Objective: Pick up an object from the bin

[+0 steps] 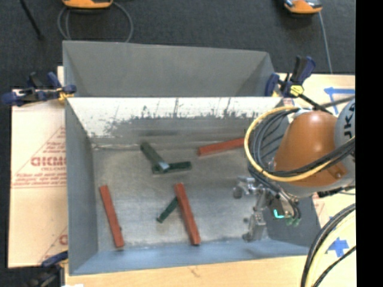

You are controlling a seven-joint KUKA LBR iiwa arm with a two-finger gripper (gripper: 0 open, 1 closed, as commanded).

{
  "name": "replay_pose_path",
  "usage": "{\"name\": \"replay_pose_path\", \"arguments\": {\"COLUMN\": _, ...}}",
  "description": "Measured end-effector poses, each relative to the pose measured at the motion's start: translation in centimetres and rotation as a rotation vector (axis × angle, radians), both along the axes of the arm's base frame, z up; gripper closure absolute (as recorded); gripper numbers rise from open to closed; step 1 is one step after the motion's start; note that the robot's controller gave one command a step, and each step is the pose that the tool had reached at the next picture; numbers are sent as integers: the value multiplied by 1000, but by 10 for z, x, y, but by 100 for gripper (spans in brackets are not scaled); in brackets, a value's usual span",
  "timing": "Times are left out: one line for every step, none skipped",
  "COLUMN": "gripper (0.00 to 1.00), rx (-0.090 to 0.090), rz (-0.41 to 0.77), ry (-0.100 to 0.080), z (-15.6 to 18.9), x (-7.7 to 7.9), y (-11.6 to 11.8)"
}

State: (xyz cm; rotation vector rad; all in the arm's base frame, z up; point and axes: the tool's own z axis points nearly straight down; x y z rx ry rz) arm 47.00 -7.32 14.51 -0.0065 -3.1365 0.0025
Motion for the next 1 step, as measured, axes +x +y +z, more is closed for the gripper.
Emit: {"name": "replay_pose_path", "arguments": {"gripper": 0, "rx": 4, "rz": 157, "ry": -11, "z": 9, "x": 49, "y": 123}}
